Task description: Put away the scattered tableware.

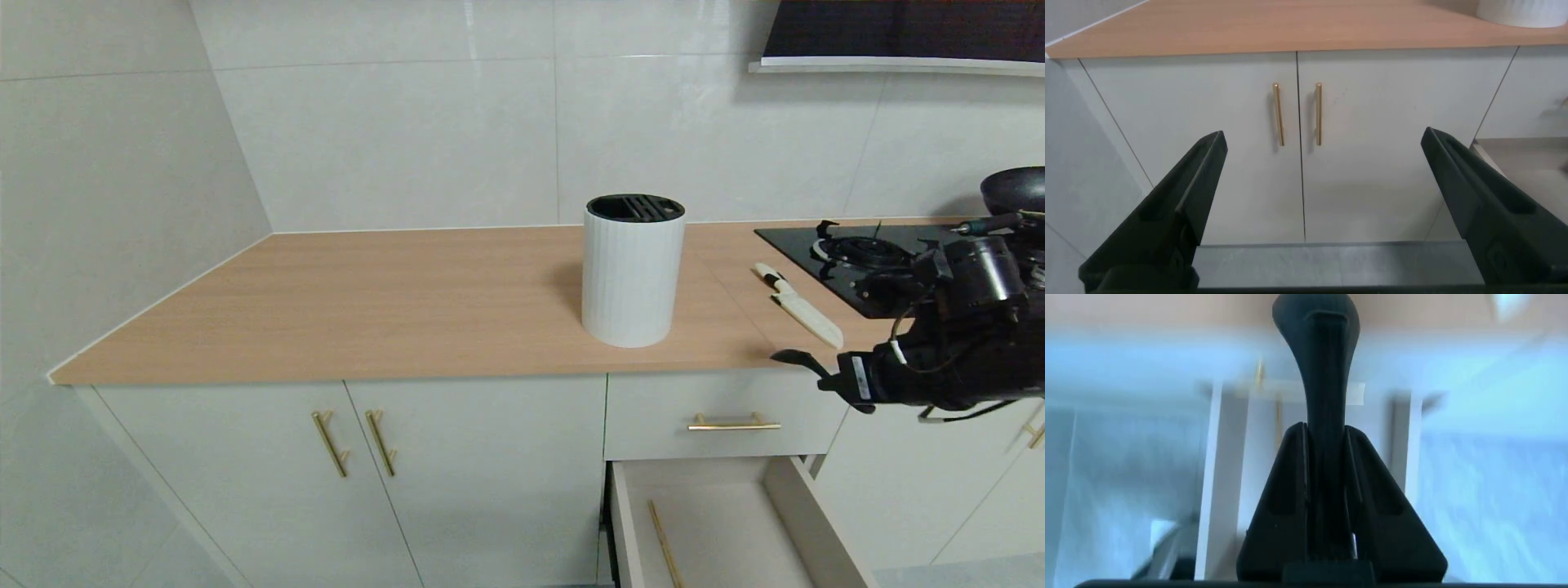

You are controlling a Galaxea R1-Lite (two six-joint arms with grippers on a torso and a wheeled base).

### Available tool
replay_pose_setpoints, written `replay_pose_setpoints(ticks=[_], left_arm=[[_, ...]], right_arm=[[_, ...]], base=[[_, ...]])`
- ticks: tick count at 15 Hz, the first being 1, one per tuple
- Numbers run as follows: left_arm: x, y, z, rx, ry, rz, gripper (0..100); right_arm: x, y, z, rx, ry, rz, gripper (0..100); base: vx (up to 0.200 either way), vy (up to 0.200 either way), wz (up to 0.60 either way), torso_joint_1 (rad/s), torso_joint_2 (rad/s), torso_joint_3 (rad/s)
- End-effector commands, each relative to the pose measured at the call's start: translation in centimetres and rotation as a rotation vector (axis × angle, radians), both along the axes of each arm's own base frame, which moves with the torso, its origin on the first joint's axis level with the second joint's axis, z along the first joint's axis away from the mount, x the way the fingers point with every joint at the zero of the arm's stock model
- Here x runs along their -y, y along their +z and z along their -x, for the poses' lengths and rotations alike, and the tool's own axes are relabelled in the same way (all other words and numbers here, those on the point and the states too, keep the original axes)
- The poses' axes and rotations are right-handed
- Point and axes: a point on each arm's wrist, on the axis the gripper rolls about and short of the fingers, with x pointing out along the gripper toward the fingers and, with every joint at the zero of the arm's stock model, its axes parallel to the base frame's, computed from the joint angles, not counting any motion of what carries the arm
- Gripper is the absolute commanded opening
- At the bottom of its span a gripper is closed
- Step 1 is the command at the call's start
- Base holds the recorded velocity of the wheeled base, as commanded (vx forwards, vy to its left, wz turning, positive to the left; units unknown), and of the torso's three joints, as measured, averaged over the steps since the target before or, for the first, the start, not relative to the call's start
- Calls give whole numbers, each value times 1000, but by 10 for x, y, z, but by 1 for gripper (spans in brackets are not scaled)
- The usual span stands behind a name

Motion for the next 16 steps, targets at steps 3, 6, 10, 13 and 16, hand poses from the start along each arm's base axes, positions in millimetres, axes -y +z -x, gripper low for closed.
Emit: replay_pose_setpoints(ticks=[3, 6, 10, 13, 16], left_arm=[[0, 0, 0, -1, 0, 0, 100], [0, 0, 0, -1, 0, 0, 100], [0, 0, 0, -1, 0, 0, 100], [0, 0, 0, -1, 0, 0, 100], [0, 0, 0, -1, 0, 0, 100]], right_arm=[[-7, -8, 61, -1, 48, 3, 0], [-13, -42, 46, -122, 61, 19, 0], [-14, -68, 34, -161, 46, 41, 0], [-15, -74, 33, -156, 46, 47, 0], [-15, -81, 28, -163, 44, 49, 0]], base=[[0, 0, 0, 0, 0, 0], [0, 0, 0, -19, 56, 35], [0, 0, 0, -155, 410, 249], [0, 0, 0, -164, 478, 305], [0, 0, 0, -150, 473, 313]])
